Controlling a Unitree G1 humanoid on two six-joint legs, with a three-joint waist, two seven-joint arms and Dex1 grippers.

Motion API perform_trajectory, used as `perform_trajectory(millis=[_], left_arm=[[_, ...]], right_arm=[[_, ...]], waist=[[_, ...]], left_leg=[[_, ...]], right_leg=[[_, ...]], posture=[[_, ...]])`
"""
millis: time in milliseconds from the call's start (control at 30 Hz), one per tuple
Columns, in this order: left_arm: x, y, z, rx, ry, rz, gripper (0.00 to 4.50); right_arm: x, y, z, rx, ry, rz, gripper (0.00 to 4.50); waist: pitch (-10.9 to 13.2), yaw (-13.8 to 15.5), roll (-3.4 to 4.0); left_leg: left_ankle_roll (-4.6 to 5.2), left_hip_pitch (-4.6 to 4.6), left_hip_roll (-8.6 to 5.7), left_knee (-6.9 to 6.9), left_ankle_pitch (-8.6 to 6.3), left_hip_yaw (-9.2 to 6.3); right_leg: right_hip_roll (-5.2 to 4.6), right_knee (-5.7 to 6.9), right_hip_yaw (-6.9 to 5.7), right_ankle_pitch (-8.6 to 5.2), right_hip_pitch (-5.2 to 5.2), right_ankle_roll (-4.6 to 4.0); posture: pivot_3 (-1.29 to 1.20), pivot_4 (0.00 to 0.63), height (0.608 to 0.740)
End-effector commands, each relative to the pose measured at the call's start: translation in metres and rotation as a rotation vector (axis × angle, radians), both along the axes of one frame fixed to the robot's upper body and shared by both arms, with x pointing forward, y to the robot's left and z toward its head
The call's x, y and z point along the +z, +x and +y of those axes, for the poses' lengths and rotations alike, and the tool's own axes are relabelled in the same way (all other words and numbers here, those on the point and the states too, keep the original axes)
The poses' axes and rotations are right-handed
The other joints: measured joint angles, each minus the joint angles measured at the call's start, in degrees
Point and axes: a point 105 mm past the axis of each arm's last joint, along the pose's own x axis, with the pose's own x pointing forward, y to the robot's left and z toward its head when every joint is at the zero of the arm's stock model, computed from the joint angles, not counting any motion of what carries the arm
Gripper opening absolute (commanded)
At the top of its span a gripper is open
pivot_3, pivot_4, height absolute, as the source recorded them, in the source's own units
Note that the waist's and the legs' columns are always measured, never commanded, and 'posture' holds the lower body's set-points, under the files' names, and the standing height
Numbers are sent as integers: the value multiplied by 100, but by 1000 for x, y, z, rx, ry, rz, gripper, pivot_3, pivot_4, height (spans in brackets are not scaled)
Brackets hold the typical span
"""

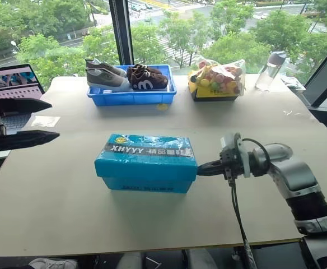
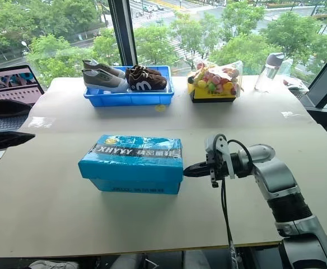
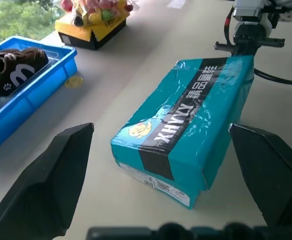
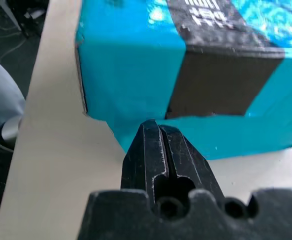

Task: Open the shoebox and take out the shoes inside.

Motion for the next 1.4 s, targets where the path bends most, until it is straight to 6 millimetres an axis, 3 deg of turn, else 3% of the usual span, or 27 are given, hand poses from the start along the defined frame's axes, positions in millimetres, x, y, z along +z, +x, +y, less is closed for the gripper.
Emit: perform_trajectory(millis=[33, 200, 267, 367, 433, 500, 600, 767, 900, 1233, 1400], left_arm=[[14, -3, 1, 26, 1, -79, 4481], [24, -15, -4, -16, -73, -89, 4481], [28, -20, -7, -38, -101, -93, 4481], [32, -27, -11, -58, -126, -96, 4481], [30, -29, -13, -58, -124, -93, 4481], [28, -31, -16, -61, -127, -84, 4481], [20, -32, -17, -53, -118, -65, 4481], [6, -30, -16, -31, -93, -26, 4481], [-1, -31, -21, -64, -115, -3, 4500], [-7, -26, -38, -95, -171, -16, 4500], [-11, -28, -37, -69, -172, -10, 4500]], right_arm=[[38, -2, 8, 48, 127, -48, 0], [66, 16, 13, 12, 232, -97, 0], [77, 34, 18, -51, 277, -126, 0], [92, 78, 27, -239, 334, -236, 0], [91, 104, 29, -364, 305, -311, 0], [76, 113, 29, -382, 216, -273, 0], [63, 89, 35, -200, 105, -243, 0], [78, 24, 46, 108, 99, -132, 0], [70, -11, 57, 245, 28, -101, 1037], [40, 7, 86, 183, -6, -68, 4483], [42, 21, 94, 146, 16, -85, 4483]], waist=[[0, -8, 0], [0, -13, 0], [0, -23, 0], [1, -50, 1], [2, -69, 3], [2, -60, 3], [2, -9, 4], [3, -12, 4], [3, -47, 4], [3, -24, 3], [3, -19, 3]], left_leg=[[0, 2, 0, 0, 0, 0], [-1, 2, 2, -3, -1, -1], [-2, 0, 2, -2, -1, -1], [-3, 10, 2, -2, -1, -2], [-10, 14, 1, -6, -1, -3], [-13, 15, 0, -9, -3, -1], [-26, -20, -1, -9, -5, 0], [-31, -103, -5, 5, -7, -10], [-31, -103, -1, 12, -7, -3], [-37, 21, 22, 12, -5, 50], [-41, -3, 19, 9, -8, 43]], right_leg=[[0, 2, 0, 0, 1, 0], [1, 1, 0, 1, -1, -1], [1, 1, 1, 1, -4, -2], [0, 10, 3, 3, -6, -4], [0, 13, 4, 9, -11, -15], [2, 14, 3, 8, -14, -15], [1, 17, 0, 8, -48, -16], [-13, 64, 1, 8, -147, -16], [-8, 87, -2, 10, -166, -18], [9, 72, -2, 5, -52, -31], [6, 74, -1, 7, -78, -35]], posture=[[0, 150, 740], [0, 150, 740], [0, 150, 740], [0, 150, 740], [0, 150, 740], [0, 150, 740], [0, 150, 740], [0, 150, 740], [0, 150, 740], [0, 150, 740], [0, 150, 740]])
